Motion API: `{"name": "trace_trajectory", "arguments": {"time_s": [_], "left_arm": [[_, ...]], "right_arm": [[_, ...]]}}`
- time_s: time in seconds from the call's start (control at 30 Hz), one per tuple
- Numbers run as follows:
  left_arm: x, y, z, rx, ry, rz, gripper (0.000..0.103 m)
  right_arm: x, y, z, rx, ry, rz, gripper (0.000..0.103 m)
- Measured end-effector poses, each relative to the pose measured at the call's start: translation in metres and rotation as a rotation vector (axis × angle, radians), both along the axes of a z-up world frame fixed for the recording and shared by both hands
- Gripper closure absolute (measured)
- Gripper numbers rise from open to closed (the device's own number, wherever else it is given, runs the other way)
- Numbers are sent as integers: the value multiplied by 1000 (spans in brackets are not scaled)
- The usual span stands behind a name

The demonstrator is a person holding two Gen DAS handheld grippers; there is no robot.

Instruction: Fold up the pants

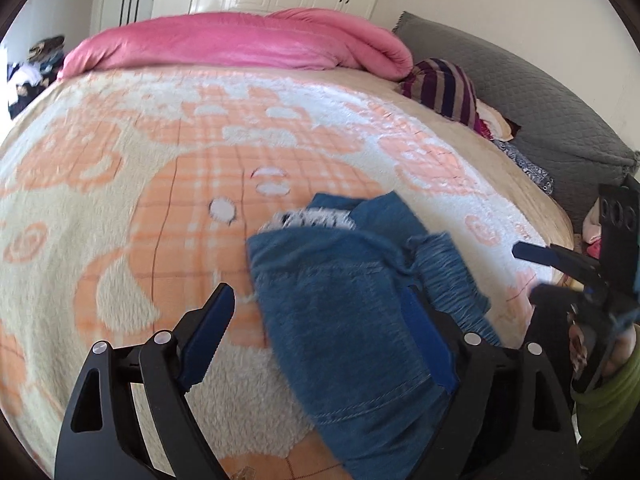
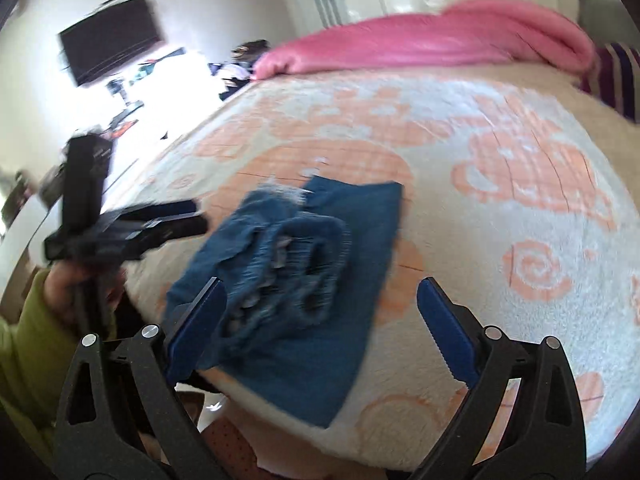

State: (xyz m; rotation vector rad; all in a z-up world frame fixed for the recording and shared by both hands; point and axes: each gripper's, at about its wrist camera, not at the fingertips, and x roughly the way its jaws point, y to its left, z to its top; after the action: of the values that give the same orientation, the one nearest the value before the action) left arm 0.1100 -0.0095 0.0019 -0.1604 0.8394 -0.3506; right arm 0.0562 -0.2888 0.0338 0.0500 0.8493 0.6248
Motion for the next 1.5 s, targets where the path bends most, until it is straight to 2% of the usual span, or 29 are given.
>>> {"name": "trace_trajectory", "arguments": {"time_s": [0.13, 0.3, 0.4, 0.47, 0.5, 0.53, 0.57, 0.6, 0.63, 0.73, 0.83, 1.0, 1.13, 1.23, 1.37, 1.43, 1.5], "left_arm": [[2, 4, -22, -80, 74, 11, 18], [6, -5, -40, -113, 117, -10, 18], [10, -6, -47, -143, 117, 0, 20], [13, -8, -50, -149, 111, 8, 26], [14, -11, -51, -151, 107, 11, 36], [15, -13, -51, -156, 106, 13, 40], [15, -15, -50, -158, 99, 20, 45], [15, -15, -49, -165, 93, 24, 53], [15, -15, -47, -179, 89, 28, 61], [17, -13, -37, -170, 66, 28, 67], [28, -14, -21, -148, 22, 24, 67], [56, -10, -3, -113, -32, 45, 67], [83, -9, 4, -80, -48, 61, 67], [100, -7, -1, -61, -39, 71, 66], [115, -3, -31, -19, 59, 101, 58], [113, 0, -39, -33, 68, 102, 54], [111, 2, -40, -38, 64, 104, 51]], "right_arm": [[26, 6, -22, 8, 109, -6, 35], [52, 14, -52, 32, 245, 1, 38], [58, 22, -60, 32, 242, 39, 37], [62, 26, -64, 37, 225, 57, 37], [62, 29, -65, 36, 209, 67, 38], [62, 31, -66, 36, 197, 74, 40], [62, 33, -67, 62, 192, 101, 56], [62, 33, -68, 100, 200, 131, 83], [59, 34, -66, 127, 189, 136, 85], [54, 41, -50, 93, 101, 133, 87], [56, 47, -32, 93, 37, 151, 88], [84, 58, -9, 99, -43, 130, 88], [111, 65, -6, 98, -56, 100, 88], [130, 73, -15, 46, -50, 71, 88], [147, 76, -49, -111, 29, -7, 77], [145, 67, -56, -131, 21, -58, 54], [143, 62, -56, -153, 12, -88, 45]]}}
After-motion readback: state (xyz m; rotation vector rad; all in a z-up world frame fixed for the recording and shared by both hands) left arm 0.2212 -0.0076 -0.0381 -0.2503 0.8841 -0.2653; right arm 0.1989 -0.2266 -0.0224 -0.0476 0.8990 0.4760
